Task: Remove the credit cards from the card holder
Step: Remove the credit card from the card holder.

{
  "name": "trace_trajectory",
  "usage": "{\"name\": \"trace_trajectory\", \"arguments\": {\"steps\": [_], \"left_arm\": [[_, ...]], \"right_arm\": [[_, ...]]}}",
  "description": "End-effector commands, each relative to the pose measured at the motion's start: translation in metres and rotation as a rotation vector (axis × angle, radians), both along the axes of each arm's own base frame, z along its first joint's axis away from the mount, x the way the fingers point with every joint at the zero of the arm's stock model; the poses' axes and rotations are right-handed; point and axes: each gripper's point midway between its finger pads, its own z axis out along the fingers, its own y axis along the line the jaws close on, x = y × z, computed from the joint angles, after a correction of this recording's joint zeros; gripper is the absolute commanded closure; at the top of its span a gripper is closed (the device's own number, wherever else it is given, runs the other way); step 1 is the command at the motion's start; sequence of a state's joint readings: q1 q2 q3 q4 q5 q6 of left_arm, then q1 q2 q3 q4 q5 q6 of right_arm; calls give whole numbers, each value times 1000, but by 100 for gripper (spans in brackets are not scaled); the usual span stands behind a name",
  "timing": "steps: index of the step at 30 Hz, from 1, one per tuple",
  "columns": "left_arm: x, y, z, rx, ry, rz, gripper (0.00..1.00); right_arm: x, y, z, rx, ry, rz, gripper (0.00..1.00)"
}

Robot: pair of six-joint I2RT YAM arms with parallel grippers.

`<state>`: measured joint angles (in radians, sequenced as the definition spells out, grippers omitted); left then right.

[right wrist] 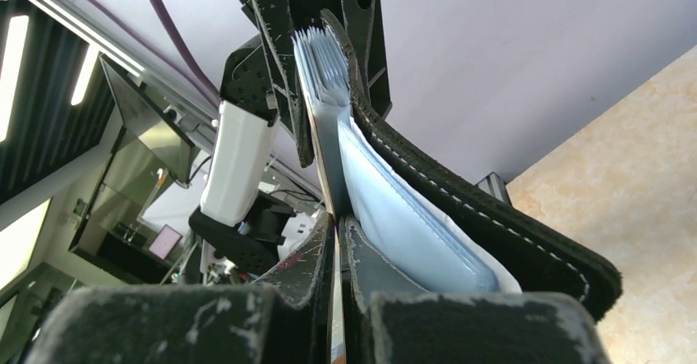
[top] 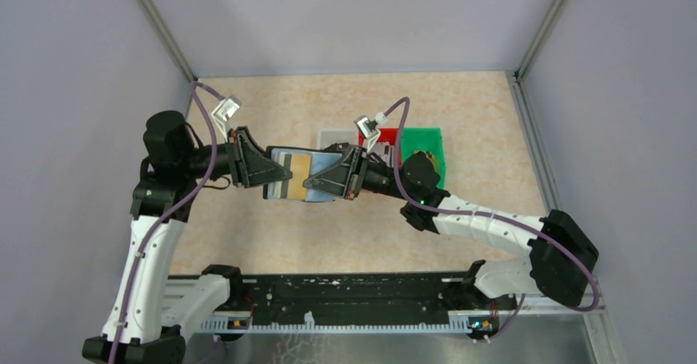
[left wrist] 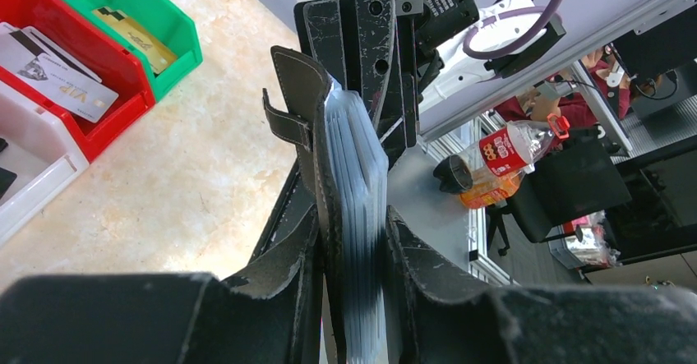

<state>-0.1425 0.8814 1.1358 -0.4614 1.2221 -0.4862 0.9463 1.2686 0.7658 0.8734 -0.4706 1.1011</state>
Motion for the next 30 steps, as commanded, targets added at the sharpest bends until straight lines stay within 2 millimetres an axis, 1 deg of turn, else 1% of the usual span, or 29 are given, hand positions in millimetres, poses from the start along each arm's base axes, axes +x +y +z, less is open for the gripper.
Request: {"name": "trace_trajectory", "arguments": {"steps": [1,4,11,17,20,27,30], "left_arm": [[-12,-1,14,-19,-35,-44,83],[-12,-1,14,-17,-31,-42,80],[-15,-2,15,-23,-22,-61,77],[-17,-2,17,-30,-25,-70,75],[-17,-2,17,-30,-23,-68,71],[-16,-2,13,-30,-1,-66,67],[-16,-2,13,-31,-9,-66,70]], "right_arm": [[-2,-9,19,52,-37,-29,100],[-2,-11,15,43,-32,-39,100],[3,-13,6,15,-17,-64,100],[2,-13,5,16,-22,-60,100],[2,-14,3,12,-19,-64,100],[1,-15,0,12,-10,-61,100],[2,-14,1,16,-8,-61,100]]}}
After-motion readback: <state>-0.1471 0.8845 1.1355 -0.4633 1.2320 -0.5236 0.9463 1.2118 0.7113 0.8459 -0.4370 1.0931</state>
